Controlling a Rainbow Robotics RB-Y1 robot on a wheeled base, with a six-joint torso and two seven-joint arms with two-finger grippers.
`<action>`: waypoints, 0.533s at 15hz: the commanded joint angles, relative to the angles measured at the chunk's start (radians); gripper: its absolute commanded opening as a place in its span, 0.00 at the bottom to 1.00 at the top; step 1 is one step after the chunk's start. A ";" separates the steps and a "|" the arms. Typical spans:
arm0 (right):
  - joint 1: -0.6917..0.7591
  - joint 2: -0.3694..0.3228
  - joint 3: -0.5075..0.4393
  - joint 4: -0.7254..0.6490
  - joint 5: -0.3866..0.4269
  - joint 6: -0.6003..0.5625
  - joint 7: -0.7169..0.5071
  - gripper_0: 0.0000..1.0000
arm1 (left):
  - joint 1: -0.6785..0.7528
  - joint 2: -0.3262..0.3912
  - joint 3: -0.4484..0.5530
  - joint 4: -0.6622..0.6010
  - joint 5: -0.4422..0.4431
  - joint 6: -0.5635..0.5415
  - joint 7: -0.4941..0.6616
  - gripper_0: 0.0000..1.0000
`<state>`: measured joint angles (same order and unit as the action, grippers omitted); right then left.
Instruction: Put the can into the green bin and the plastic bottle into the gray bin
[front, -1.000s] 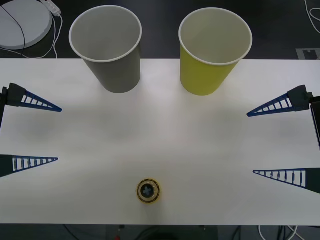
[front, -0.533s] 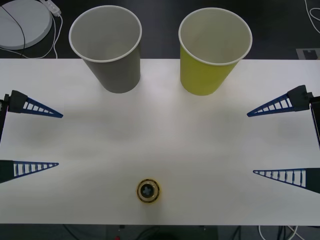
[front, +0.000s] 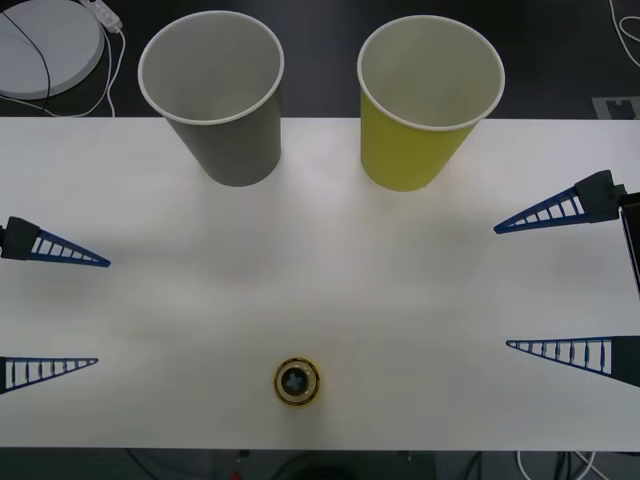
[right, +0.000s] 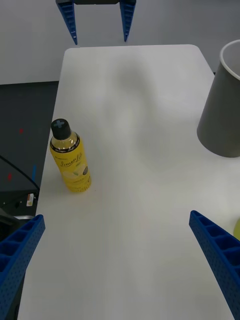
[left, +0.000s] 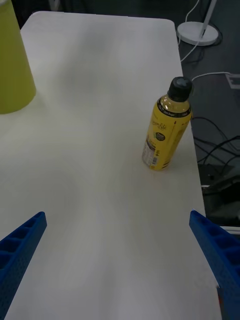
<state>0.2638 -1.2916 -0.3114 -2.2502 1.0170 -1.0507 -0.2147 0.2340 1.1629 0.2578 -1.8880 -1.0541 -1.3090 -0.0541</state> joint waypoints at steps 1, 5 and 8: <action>0.000 0.000 0.000 0.000 0.000 0.000 0.000 1.00 | 0.053 -0.002 0.000 0.007 0.000 0.010 -0.078 1.00; 0.000 0.000 0.000 0.000 0.000 0.000 0.000 1.00 | 0.119 -0.006 -0.015 0.009 0.000 0.036 -0.136 1.00; 0.000 0.000 0.000 0.000 0.000 0.000 0.000 1.00 | 0.125 -0.026 -0.109 0.040 0.066 0.112 -0.233 1.00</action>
<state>0.2638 -1.2916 -0.3114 -2.2502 1.0170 -1.0508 -0.2147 0.3597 1.1430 0.1765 -1.8632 -1.0129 -1.2151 -0.2584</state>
